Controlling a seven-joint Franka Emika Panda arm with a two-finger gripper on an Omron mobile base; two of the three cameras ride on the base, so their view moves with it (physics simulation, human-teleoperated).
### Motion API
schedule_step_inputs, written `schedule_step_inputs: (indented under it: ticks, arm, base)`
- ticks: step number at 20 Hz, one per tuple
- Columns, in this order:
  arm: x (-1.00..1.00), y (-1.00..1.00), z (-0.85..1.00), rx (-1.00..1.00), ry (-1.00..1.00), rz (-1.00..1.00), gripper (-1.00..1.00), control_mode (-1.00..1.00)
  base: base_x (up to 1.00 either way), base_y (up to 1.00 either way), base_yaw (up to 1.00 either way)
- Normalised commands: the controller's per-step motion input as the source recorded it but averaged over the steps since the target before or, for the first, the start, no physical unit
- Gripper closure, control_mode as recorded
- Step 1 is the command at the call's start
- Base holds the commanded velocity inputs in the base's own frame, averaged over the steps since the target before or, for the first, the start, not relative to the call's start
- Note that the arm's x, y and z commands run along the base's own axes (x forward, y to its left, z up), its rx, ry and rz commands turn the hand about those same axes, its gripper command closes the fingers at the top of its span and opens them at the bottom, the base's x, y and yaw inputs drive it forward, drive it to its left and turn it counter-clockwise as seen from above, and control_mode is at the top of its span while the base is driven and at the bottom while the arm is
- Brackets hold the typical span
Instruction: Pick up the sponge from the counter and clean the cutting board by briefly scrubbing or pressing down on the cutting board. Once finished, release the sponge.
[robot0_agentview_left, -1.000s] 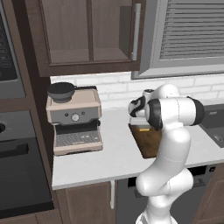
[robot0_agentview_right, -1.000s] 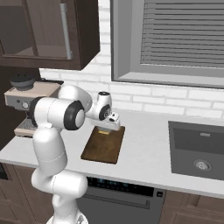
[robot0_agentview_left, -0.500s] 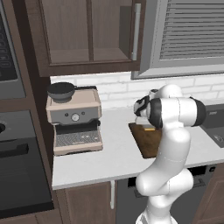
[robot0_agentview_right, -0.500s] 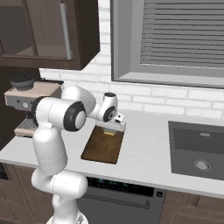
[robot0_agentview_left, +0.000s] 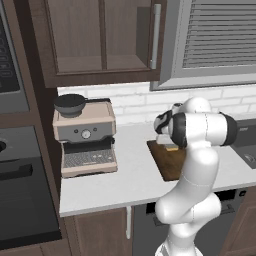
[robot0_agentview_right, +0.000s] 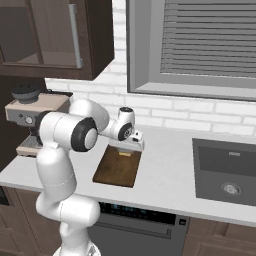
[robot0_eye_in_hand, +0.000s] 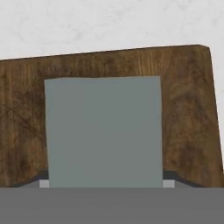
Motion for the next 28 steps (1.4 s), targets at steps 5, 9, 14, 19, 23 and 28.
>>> schedule_step_inputs:
  ticks: [5, 9, 14, 19, 23, 28]
  arm:
    - [-0.43, 0.00, -0.08, 0.00, 0.00, 0.12, 1.00, -1.00]
    - [-0.49, 0.00, -0.18, 0.00, 0.00, 0.12, 1.00, -1.00]
    - [-0.47, 0.00, -0.17, 0.00, 0.00, 0.12, 1.00, -1.00]
    - [-0.54, 0.00, -0.23, 0.00, 0.00, 0.12, 1.00, -1.00]
    - [-0.62, 0.00, -0.34, 0.00, 0.00, 0.11, 1.00, -1.00]
    - [-0.58, 0.00, -0.34, 0.00, 0.00, 0.12, 1.00, -1.00]
  base:
    - [0.00, 0.00, 0.00]
    - [0.00, 0.00, 0.00]
    - [0.00, 0.00, 0.00]
    - [0.00, 0.00, 0.00]
    - [0.00, 0.00, 0.00]
    - [0.00, 0.00, 0.00]
